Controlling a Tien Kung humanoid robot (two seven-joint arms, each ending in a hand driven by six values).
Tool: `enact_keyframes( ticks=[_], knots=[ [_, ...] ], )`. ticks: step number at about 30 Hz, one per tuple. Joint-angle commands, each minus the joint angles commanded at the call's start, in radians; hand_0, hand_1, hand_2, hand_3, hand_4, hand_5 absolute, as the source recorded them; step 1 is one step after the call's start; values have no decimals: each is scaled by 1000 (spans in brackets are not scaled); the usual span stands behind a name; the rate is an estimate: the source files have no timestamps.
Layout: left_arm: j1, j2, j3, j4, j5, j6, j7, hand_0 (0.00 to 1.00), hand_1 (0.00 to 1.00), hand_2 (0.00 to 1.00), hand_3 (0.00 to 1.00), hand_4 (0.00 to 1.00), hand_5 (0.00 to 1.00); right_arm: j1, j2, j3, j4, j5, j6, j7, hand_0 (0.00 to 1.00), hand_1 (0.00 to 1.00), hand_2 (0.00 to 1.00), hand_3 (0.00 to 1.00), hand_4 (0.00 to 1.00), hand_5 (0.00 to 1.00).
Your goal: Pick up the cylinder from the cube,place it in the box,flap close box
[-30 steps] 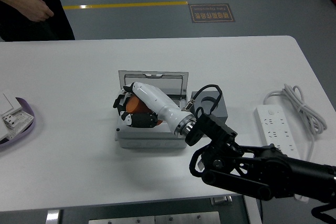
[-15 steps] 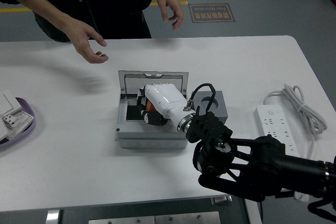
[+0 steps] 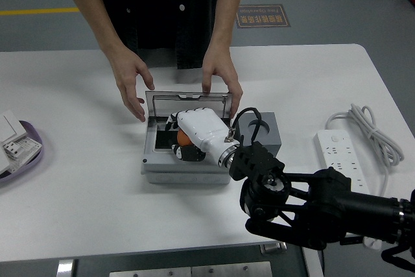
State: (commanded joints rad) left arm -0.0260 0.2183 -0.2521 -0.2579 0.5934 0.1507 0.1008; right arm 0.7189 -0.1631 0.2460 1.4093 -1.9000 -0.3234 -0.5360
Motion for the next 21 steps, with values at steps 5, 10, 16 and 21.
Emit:
enact_keyframes(
  ticks=[5, 10, 16, 21],
  knots=[
    [-1, 0, 7, -1, -6, 1, -2, 511, 550, 556, 597, 719, 164, -2, -1, 0, -4, 3, 6, 14, 670, 602, 653, 672, 896, 474],
    [-1, -1, 12, -1, -11, 1, -5, 510, 549, 555, 596, 717, 165, -26, -21, 26, 28, 84, -38, 68, 676, 600, 653, 683, 930, 468],
    [1, -2, 14, -1, -14, 2, -4, 510, 550, 555, 596, 717, 164, -62, -81, 116, 140, 251, -151, 184, 681, 595, 652, 686, 972, 509],
    [-2, -1, 13, -1, -13, 2, -4, 510, 550, 555, 596, 717, 164, -30, -120, 177, 168, 337, -225, 217, 681, 595, 652, 686, 972, 509]
  ],
)
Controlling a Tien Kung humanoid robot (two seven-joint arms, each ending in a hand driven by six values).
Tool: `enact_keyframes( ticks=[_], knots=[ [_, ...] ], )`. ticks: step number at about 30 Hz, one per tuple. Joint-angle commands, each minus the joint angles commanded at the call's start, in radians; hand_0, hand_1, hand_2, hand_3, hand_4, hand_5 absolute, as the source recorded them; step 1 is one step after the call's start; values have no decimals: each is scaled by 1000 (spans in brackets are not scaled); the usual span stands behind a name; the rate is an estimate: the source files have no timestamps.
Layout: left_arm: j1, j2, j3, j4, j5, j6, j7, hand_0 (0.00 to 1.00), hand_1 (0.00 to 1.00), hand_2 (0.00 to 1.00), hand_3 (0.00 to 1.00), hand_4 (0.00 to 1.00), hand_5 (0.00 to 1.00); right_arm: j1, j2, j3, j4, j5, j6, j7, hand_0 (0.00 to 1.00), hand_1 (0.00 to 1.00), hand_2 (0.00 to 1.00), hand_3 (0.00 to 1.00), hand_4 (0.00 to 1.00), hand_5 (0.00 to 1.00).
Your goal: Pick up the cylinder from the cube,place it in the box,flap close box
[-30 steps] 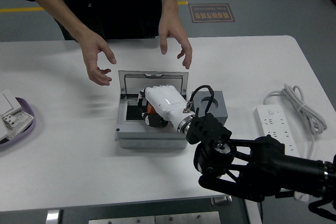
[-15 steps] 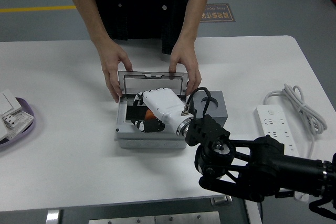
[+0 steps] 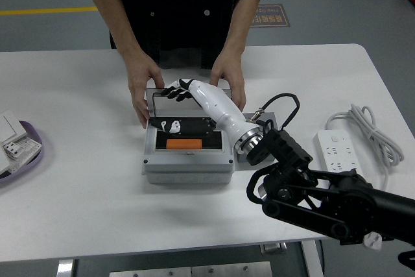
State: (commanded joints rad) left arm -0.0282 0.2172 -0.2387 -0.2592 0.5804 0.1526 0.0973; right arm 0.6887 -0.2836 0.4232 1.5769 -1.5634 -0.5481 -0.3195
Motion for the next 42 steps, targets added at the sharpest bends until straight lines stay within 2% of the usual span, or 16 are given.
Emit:
enact_keyframes(
  ticks=[1, 5, 7, 12, 14, 18, 19, 24, 30, 31, 36, 37, 39, 42],
  knots=[
    [-1, 1, 0, 0, 1, 0, 0, 510, 550, 554, 597, 717, 164, 9, -4, 3, -9, 7, -5, 0, 649, 562, 634, 656, 892, 472],
    [-5, 4, -3, 0, 5, -1, 2, 510, 550, 554, 597, 717, 164, 54, -15, -15, -76, 39, -9, 4, 649, 562, 634, 656, 892, 472],
    [-6, 6, -5, 0, 8, -2, 3, 510, 550, 555, 595, 715, 162, 75, -13, -37, -120, 72, -10, 19, 630, 552, 605, 629, 877, 470],
    [-9, 7, -3, -1, 6, -2, 3, 510, 550, 555, 595, 715, 162, 98, -9, -90, -218, 155, -19, 64, 630, 552, 605, 629, 877, 470],
    [-10, 7, -2, -2, 7, -2, 3, 509, 550, 555, 595, 713, 161, 98, -15, -101, -226, 165, -20, 68, 631, 539, 606, 628, 871, 464],
    [-9, 8, -3, -1, 7, -1, 3, 509, 550, 555, 595, 713, 161, 85, -43, -109, -172, 142, -19, 54, 631, 539, 606, 628, 871, 464],
    [-8, 8, -4, -1, 7, -1, 4, 509, 550, 555, 595, 712, 159, 79, -55, -110, -147, 128, -17, 45, 623, 537, 601, 625, 845, 450],
    [-5, 7, -3, 1, 4, 1, 4, 509, 550, 555, 595, 712, 159, 49, -108, -122, -31, 65, 1, -11, 623, 537, 601, 625, 845, 450],
    [-5, 4, -5, 2, 5, 2, 4, 509, 550, 554, 595, 712, 159, 16, -127, -128, 88, 16, 46, -56, 614, 534, 599, 622, 839, 448],
    [-5, 4, -6, 3, 7, 2, 5, 509, 550, 554, 595, 712, 159, 15, -128, -127, 98, 10, 58, -62, 593, 529, 600, 626, 803, 439],
    [-7, 6, -6, 4, 8, 3, 4, 509, 550, 554, 595, 712, 159, 10, -125, -124, 99, 75, 136, -52, 593, 529, 600, 626, 803, 439],
    [-8, 6, -6, 4, 8, 3, 3, 509, 550, 554, 595, 710, 158, 6, -123, -123, 92, 98, 144, -41, 597, 547, 617, 640, 755, 433],
    [-9, 6, -7, 4, 9, 3, 3, 509, 550, 554, 595, 710, 158, -4, -118, -117, 78, 141, 146, -21, 597, 547, 617, 640, 755, 433],
    [-8, 5, -9, 4, 11, 2, 4, 509, 550, 554, 595, 710, 158, -31, -119, -83, 70, 182, 120, 9, 597, 547, 617, 640, 755, 433]
  ],
)
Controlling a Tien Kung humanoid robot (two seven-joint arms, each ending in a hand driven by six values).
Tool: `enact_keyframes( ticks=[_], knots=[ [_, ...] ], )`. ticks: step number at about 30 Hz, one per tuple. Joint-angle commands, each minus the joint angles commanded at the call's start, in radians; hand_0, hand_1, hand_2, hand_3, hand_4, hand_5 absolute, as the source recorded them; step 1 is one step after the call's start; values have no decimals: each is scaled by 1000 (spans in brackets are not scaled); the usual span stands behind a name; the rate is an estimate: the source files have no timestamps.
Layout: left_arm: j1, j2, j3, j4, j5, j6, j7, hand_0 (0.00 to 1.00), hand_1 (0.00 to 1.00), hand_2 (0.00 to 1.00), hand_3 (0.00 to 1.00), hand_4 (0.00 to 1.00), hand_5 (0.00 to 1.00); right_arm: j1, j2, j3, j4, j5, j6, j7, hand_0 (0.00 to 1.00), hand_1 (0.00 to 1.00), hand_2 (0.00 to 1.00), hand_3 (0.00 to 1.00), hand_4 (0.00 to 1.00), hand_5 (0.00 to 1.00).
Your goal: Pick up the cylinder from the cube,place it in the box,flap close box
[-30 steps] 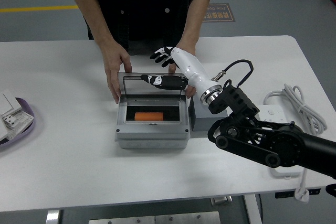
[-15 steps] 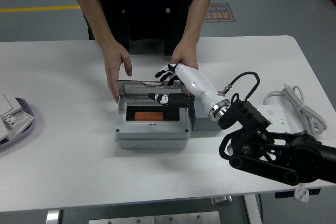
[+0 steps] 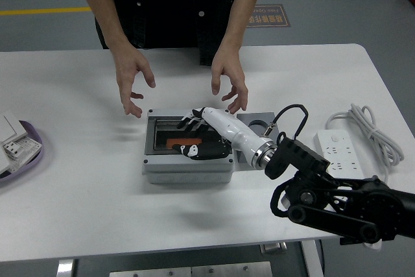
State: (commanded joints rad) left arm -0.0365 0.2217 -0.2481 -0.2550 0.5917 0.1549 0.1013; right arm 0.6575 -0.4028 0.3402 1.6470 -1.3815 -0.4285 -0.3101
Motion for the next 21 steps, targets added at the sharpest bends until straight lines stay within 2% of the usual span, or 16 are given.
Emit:
enact_keyframes(
  ticks=[1, 5, 8, 10, 14, 21],
  knots=[
    [1, -1, -2, 0, 2, 0, 1, 509, 550, 555, 595, 711, 156, -13, -3, 19, 4, 0, -9, 6, 610, 562, 642, 653, 685, 454],
    [8, -4, -4, 0, 1, -1, 1, 509, 550, 555, 595, 711, 156, -87, -36, 113, 61, -64, -42, 25, 610, 562, 642, 653, 685, 454],
    [16, -8, -3, 1, -3, 0, 0, 509, 550, 555, 595, 711, 155, -157, -70, 203, 112, -117, -76, 65, 602, 560, 640, 651, 692, 423],
    [22, -12, -3, 1, -3, 0, -1, 509, 550, 555, 595, 711, 155, -201, -86, 260, 123, -113, -101, 104, 602, 560, 640, 651, 692, 423],
    [27, -16, 7, -1, -10, 3, -10, 509, 550, 555, 594, 711, 154, -285, -95, 369, 102, -64, -133, 187, 601, 548, 627, 645, 703, 423],
    [27, -13, 22, -2, -15, 5, -21, 509, 550, 555, 595, 712, 153, -392, -78, 522, 23, 99, -162, 340, 600, 539, 610, 635, 708, 417]
  ],
)
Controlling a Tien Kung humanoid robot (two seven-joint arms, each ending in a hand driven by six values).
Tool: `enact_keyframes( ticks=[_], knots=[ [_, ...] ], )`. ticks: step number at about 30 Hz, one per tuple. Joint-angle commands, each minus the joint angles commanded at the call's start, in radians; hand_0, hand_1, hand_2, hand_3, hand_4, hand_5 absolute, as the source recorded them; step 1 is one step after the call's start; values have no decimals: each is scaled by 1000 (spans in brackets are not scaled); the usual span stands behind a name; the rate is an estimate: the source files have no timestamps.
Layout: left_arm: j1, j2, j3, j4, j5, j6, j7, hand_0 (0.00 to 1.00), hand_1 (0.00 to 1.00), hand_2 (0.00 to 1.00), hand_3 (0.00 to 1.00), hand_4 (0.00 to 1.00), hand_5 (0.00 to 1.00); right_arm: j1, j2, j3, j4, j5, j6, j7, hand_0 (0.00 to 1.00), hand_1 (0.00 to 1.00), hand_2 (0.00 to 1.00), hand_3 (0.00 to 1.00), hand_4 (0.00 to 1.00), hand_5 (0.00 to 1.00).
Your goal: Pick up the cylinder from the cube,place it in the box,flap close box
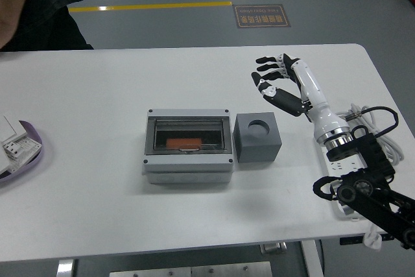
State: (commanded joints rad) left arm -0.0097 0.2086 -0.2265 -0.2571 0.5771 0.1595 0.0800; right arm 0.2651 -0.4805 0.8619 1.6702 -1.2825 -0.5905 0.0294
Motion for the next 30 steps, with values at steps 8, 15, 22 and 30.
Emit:
enact_keyframes(
  ticks=[8, 15, 22, 30],
  knots=[
    [-6, 10, 16, -2, -9, 1, -9, 509, 549, 555, 594, 713, 154, -76, -2, 59, -61, 267, -10, 212, 606, 562, 608, 630, 705, 415],
    [-12, 23, -6, 0, 22, -4, 1, 509, 549, 554, 595, 713, 154, -90, 5, 81, -103, 478, -15, 378, 599, 567, 612, 626, 698, 411],
    [-15, 34, -18, -1, 41, -8, 8, 509, 549, 553, 594, 712, 156, -108, 18, 91, -129, 639, -9, 482, 600, 576, 600, 614, 705, 406],
    [-22, 53, -31, -3, 64, -14, 14, 509, 549, 553, 594, 713, 156, -129, 30, 100, -163, 697, -21, 485, 598, 581, 594, 605, 702, 405]
  ],
)
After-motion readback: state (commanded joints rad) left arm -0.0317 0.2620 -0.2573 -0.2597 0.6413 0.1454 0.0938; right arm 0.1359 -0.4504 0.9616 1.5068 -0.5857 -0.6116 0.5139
